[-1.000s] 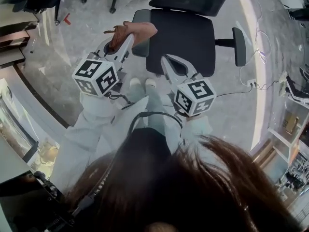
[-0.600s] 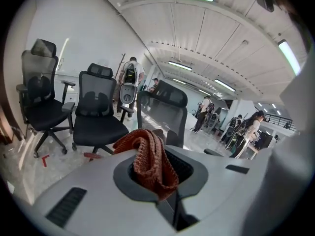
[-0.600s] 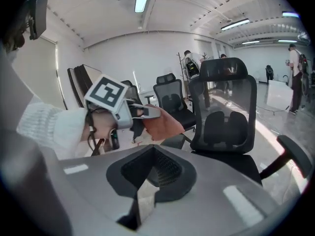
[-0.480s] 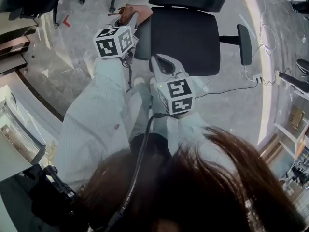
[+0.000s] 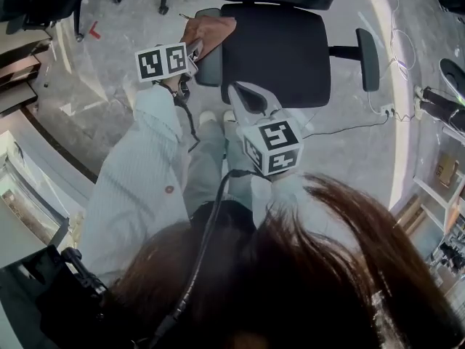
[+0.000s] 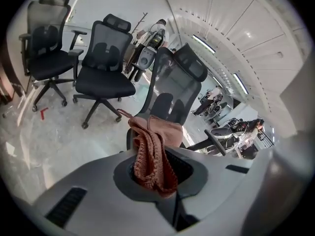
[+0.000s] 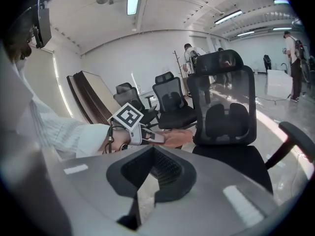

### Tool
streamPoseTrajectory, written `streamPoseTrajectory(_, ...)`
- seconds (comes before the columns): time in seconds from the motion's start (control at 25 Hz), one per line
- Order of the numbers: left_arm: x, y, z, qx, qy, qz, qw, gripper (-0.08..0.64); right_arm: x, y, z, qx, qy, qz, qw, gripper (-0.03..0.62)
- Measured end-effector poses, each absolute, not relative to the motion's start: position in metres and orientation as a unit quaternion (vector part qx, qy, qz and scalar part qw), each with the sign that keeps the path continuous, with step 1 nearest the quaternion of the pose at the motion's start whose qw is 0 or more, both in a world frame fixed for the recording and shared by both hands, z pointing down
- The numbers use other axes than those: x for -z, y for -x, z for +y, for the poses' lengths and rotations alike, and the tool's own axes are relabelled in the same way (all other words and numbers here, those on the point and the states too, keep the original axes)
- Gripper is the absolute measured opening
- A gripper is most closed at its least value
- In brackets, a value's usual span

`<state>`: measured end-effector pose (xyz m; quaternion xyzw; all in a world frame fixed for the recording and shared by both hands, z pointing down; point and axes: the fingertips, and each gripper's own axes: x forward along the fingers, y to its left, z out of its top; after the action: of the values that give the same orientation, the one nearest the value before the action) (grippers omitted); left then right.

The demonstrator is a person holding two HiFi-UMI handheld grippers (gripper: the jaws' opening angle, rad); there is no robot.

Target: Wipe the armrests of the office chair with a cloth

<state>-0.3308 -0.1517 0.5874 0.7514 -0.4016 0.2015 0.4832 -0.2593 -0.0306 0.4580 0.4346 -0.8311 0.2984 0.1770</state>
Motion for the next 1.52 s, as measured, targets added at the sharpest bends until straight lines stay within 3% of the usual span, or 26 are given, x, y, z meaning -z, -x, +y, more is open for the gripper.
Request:
streamPoseTrajectory(0.72, -0.562, 0.340, -0.022, -0.255, -0.764, -0.367, 0.465, 0.032, -0.445, 0.260, -0.002, -0.286, -0.406, -0.847, 0.189, 0.002)
streamPoseTrajectory(1.52, -0.593, 0.343, -0.222, -0.257, -0.777, -0.416, 0.396, 0.033, -0.487, 0.247, -0.030, -0.320, -0.399, -0.830, 0.222, 0.002)
